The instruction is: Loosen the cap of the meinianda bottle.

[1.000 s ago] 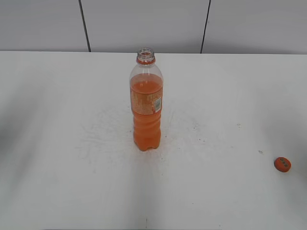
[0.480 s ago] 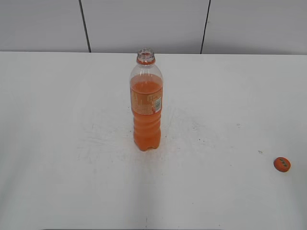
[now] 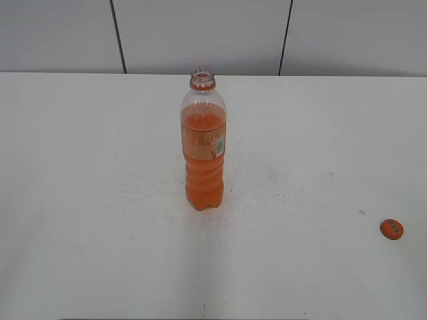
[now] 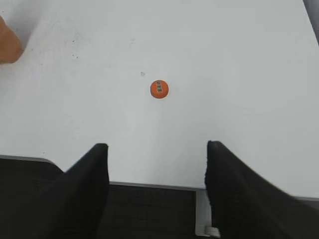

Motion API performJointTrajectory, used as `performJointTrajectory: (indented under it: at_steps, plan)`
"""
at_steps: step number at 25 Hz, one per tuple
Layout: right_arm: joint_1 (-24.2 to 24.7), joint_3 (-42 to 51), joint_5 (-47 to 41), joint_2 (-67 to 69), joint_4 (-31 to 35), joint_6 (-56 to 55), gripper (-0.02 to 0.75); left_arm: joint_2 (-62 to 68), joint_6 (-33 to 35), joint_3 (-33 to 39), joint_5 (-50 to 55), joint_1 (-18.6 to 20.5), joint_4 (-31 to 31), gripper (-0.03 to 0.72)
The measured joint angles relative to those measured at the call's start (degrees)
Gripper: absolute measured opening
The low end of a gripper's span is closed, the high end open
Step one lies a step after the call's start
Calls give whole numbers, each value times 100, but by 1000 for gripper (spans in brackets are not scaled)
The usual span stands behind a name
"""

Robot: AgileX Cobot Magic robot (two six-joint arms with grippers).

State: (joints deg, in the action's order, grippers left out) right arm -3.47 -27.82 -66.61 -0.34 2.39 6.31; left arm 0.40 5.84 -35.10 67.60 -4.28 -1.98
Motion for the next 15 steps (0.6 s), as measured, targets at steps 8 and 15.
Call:
performJointTrajectory:
  at_steps: [8, 15]
  plan:
    - [0, 251, 725, -18, 28, 310, 463, -76, 206, 247, -710, 5, -266, 496]
    - [0, 258, 796, -18, 28, 349, 463, -80, 206, 247, -795, 13, -280, 496]
